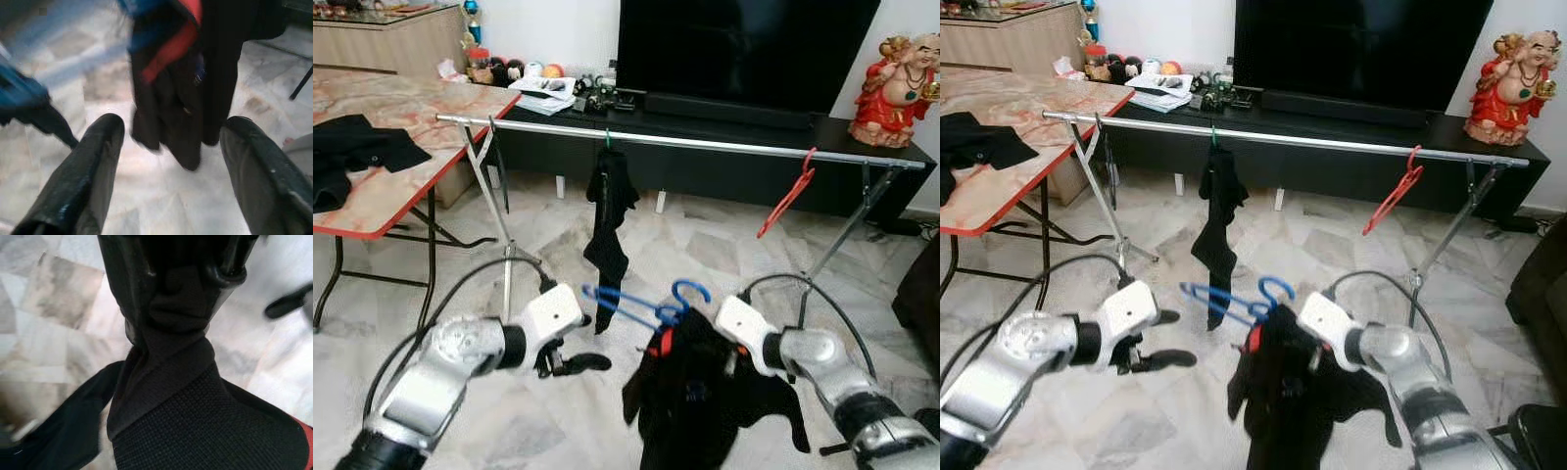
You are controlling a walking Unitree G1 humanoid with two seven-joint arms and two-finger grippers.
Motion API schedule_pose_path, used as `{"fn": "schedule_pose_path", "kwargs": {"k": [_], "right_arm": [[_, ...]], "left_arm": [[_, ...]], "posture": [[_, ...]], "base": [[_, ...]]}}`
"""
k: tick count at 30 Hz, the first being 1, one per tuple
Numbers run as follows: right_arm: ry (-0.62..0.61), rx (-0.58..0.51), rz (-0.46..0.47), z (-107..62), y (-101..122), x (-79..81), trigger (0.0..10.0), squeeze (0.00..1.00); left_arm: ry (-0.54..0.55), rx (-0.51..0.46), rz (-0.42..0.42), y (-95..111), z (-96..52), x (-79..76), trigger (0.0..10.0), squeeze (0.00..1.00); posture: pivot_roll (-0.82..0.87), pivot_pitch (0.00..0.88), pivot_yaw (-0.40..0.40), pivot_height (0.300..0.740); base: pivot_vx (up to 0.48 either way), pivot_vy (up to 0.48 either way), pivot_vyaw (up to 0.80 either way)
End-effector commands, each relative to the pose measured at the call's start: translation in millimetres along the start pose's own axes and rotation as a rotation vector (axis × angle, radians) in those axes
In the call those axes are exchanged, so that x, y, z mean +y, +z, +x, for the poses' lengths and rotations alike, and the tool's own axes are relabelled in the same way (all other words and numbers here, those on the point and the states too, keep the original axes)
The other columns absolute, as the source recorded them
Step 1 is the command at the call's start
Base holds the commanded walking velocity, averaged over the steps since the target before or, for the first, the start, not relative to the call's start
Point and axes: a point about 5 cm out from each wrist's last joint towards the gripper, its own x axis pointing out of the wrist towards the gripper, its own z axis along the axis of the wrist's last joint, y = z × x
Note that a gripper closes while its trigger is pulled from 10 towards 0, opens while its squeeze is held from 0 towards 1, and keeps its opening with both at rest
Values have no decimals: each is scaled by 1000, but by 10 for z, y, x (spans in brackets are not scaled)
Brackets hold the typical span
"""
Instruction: Hang hanger
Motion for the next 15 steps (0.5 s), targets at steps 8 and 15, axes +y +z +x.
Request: {"fn": "schedule_pose_path", "kwargs": {"k": [8,15], "right_arm": [[-17,-189,-24,78,625,-101,0,0],[-6,-228,-36,117,783,-77,0,0]], "left_arm": [[358,13,-13,-238,270,172,10000,0],[462,18,46,-293,314,231,10000,0]], "posture": [[127,8,-88,740],[116,8,-86,740]], "base": [[0,0,0],[0,0,0]]}}
